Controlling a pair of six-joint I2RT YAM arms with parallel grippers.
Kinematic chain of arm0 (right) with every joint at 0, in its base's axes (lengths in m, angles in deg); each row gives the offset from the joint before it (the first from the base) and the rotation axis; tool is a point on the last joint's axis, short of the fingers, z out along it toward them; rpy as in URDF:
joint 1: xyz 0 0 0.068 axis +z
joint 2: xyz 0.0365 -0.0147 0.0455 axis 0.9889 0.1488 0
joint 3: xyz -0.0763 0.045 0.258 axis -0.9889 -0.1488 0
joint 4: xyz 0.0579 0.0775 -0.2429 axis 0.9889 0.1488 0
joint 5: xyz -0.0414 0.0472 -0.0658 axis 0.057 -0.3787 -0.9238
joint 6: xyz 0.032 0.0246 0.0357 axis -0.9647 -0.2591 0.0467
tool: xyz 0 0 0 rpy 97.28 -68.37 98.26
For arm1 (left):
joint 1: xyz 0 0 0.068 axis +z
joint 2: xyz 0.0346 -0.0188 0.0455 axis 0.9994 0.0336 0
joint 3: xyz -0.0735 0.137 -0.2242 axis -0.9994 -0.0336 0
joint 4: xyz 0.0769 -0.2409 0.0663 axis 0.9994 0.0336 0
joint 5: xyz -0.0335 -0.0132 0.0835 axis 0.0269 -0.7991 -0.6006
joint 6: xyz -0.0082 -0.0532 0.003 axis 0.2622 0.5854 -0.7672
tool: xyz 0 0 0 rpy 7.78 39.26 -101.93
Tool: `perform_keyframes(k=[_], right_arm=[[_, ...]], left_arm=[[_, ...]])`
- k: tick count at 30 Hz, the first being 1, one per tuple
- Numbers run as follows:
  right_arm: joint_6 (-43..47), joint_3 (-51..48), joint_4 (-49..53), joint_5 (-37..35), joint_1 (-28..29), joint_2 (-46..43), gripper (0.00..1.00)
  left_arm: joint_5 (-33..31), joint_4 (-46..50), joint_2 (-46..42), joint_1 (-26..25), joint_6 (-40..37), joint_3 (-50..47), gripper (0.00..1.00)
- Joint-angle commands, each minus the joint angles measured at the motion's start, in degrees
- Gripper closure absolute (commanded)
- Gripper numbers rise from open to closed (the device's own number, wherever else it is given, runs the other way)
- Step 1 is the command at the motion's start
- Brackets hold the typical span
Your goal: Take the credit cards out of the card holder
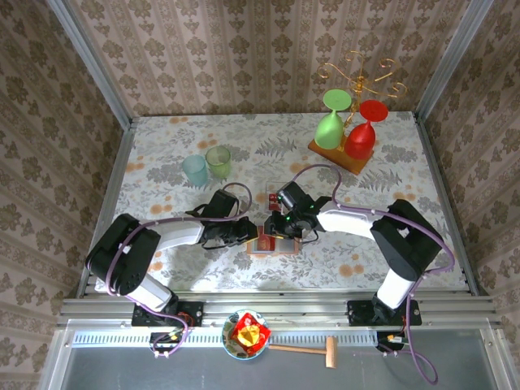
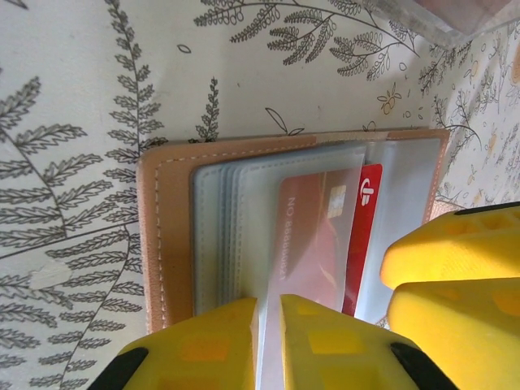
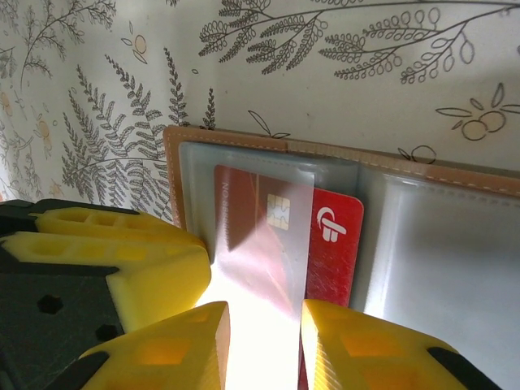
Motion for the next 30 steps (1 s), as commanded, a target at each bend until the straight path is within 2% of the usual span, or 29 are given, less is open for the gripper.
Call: perform_keyframes(k=[1,10,20,30], right_arm=[[-0.92,-0.73,-1.11,1.78,0.21,1.16,0.7],[-0.94,-0.81,-0.27,1.49,0.29,2.62,0.7],[1.86,1.11,5.7,-3.16,0.19,1.41,0.69],[2.31,0.78,4.17,-4.03,0.1,0.33,0.69]], left_arm=[[-0.56,0.33,0.45,-0.07,-0.49,-1.25,0.84],[-0.52,0.18,0.49,-0.05,-0.48,-1.29,0.84],[-0.5,0.09,0.51,-0.03,-0.49,-1.38,0.84],[-0.41,0.09,0.5,-0.05,-0.47,-1.4,0.84]])
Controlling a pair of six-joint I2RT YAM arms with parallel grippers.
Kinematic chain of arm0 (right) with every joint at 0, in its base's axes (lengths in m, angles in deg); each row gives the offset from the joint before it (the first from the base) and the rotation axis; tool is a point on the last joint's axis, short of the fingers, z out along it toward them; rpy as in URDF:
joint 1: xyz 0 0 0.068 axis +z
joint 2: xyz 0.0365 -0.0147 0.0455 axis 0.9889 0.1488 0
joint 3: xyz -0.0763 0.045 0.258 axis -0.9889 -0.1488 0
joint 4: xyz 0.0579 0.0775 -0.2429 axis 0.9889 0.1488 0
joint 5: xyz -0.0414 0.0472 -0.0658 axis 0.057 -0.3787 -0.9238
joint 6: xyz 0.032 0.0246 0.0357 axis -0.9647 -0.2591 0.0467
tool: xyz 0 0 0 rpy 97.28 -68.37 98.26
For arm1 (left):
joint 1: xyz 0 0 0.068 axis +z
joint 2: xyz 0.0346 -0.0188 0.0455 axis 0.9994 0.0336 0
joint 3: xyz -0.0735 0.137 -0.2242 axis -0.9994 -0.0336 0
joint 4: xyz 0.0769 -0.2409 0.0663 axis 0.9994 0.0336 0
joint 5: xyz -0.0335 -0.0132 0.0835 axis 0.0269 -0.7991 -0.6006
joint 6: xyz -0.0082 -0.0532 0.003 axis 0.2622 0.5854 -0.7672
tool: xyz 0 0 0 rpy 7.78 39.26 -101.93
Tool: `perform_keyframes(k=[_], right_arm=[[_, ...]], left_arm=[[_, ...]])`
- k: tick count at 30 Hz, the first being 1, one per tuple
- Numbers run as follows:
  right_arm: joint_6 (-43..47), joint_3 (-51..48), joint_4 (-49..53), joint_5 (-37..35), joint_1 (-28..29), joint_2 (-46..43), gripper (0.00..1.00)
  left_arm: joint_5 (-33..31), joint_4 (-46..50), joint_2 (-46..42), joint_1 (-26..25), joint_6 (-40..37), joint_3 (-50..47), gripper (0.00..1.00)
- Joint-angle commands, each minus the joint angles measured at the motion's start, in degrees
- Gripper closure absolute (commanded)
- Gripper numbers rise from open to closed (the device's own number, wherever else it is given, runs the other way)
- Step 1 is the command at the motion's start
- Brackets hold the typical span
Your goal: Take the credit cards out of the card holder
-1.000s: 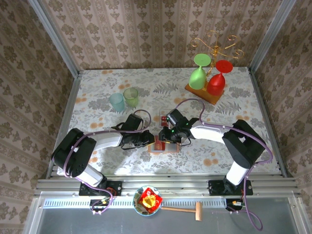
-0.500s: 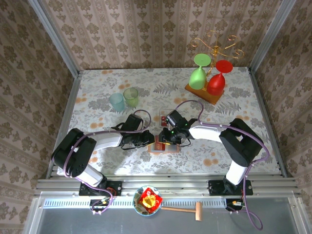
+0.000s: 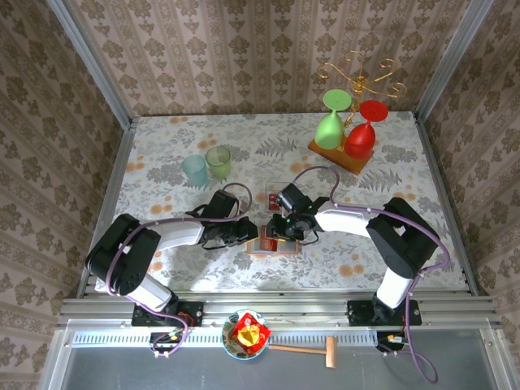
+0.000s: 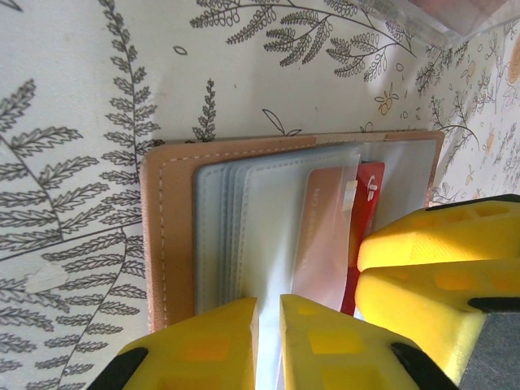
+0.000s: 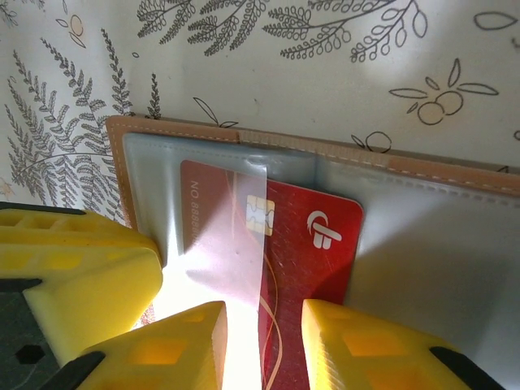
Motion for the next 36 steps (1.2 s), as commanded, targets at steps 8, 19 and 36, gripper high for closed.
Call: perform_keyframes(k=[8,19,36], right_arm=[[1.49,0.95,0.6,-1.56,-0.06,0.31,0.69],[1.85,0.59,0.28,-1.36,-0.24,-2.36,0.69],[0.45,-2.23,-0.73,0.43,-2.73,-5.49,0.7]], left_arm=[[-0.34,0.96,0.22,-0.08,-0.45,-0.91,0.84],[-0.55,5.6,-3.04,-0.12,-1.47,3.8,0.84],[0.36,5.77,1.64,-1.59,-2.78,6.13,0.91]])
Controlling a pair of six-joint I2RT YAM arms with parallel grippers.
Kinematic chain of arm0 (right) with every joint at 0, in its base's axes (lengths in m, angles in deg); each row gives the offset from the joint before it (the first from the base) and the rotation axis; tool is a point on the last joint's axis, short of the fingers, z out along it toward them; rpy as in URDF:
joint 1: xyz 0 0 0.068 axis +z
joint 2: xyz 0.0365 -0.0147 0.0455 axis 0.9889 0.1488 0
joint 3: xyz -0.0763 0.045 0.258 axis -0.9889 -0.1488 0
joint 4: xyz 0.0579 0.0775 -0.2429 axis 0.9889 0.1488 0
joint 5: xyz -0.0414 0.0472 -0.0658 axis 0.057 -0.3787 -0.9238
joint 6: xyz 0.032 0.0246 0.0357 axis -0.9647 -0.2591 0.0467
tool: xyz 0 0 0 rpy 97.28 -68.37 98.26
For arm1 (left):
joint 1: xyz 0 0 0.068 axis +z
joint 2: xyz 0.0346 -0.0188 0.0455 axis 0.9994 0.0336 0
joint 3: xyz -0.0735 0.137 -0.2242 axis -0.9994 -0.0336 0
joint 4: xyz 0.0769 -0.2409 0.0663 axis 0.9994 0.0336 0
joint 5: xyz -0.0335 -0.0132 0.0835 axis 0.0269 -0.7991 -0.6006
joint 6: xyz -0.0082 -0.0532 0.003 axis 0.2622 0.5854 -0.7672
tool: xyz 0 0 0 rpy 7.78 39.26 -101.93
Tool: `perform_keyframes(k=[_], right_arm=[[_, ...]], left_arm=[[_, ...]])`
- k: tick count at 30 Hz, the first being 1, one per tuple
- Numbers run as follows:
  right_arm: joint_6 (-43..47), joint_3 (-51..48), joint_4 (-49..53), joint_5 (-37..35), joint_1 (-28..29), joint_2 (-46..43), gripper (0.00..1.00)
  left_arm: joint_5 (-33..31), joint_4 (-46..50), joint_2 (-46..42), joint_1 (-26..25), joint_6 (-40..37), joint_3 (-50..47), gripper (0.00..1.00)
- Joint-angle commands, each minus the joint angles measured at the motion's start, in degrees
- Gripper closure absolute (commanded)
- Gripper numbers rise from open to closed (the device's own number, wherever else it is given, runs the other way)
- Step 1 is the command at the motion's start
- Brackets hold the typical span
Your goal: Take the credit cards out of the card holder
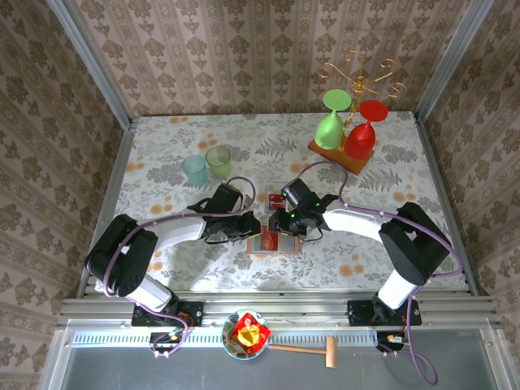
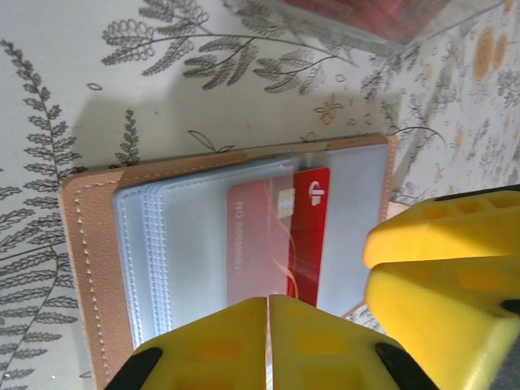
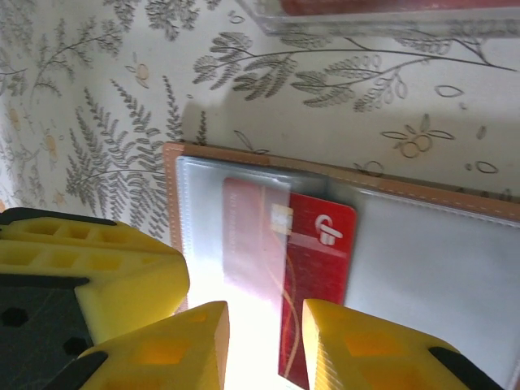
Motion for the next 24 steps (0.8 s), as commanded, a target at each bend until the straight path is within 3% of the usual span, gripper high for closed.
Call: perform_keyframes(k=[1,24], right_arm=[[-0.4,-1.43,-0.66,0.81,-0.59,-0.98,0.7],[-1.63,-3.58,-4.01,3.93,-1.12,2.95,0.71]], left_arm=[[0.45,0.71,1.83,-0.57,-1.76,1.02,0.91],[-1.16,1.63,4.27,-0.97,-2.52,-0.48,0.93]])
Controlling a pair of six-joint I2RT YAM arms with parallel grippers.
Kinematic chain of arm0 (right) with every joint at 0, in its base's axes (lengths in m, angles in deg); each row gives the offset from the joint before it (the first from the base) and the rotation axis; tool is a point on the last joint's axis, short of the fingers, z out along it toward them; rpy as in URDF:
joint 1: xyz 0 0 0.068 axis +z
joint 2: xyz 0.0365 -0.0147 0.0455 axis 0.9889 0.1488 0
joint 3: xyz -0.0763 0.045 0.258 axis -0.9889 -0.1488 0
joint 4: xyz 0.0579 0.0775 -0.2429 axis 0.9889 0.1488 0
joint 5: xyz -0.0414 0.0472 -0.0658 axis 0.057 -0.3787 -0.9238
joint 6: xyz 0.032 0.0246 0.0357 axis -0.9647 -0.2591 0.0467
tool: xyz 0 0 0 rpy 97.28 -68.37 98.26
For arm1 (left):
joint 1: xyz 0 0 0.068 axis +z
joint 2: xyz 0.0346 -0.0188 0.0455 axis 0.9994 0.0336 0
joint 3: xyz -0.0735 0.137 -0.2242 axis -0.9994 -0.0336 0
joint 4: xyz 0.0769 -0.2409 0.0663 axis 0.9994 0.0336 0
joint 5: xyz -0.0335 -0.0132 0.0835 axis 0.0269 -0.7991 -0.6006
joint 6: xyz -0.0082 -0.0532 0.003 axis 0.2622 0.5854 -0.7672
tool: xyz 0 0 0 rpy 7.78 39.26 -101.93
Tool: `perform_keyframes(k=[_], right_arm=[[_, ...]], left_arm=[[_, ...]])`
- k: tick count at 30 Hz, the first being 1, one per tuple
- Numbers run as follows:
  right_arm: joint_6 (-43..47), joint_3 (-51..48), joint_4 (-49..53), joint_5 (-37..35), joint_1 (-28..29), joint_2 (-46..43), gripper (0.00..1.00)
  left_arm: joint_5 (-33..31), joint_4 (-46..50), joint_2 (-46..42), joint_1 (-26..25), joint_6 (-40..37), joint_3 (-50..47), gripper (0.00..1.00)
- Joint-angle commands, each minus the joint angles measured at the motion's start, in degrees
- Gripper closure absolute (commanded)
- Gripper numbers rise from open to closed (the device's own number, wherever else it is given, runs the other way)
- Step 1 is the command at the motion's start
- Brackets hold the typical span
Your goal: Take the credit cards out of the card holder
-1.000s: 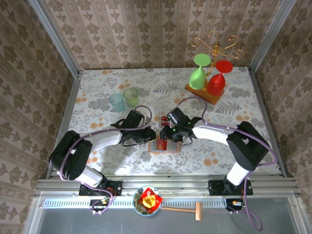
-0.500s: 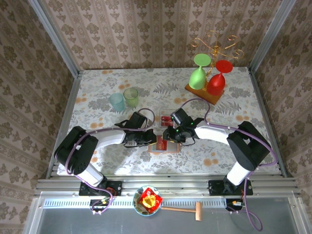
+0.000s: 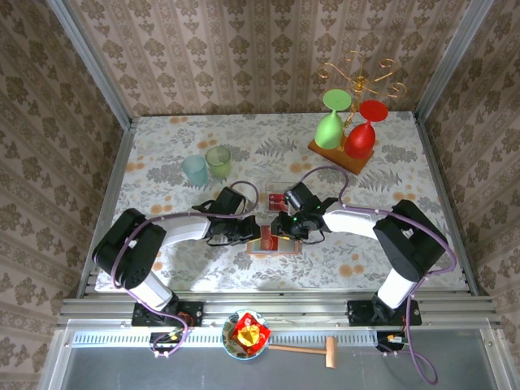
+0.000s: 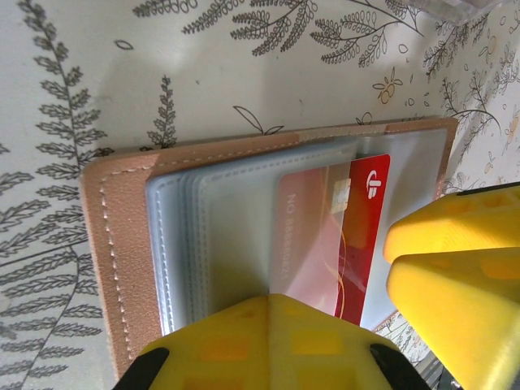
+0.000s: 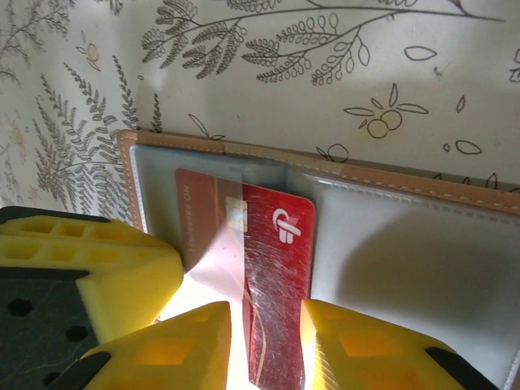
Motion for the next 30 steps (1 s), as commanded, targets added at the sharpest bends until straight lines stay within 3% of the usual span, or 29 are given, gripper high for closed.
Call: perform_keyframes(k=[1,30], right_arm=[[-0.98,-1.07,-1.15,1.04,-0.25,1.08,0.71],[-3.64,-3.6,-7.81,4.1,-0.34,1.1,0.8]], left_arm=[[-0.57,1.06,1.35,-0.16,-1.27,-0.53,0.93],[-0.83,1.76,1.15,-0.21,-1.14,-0.51,0.93]])
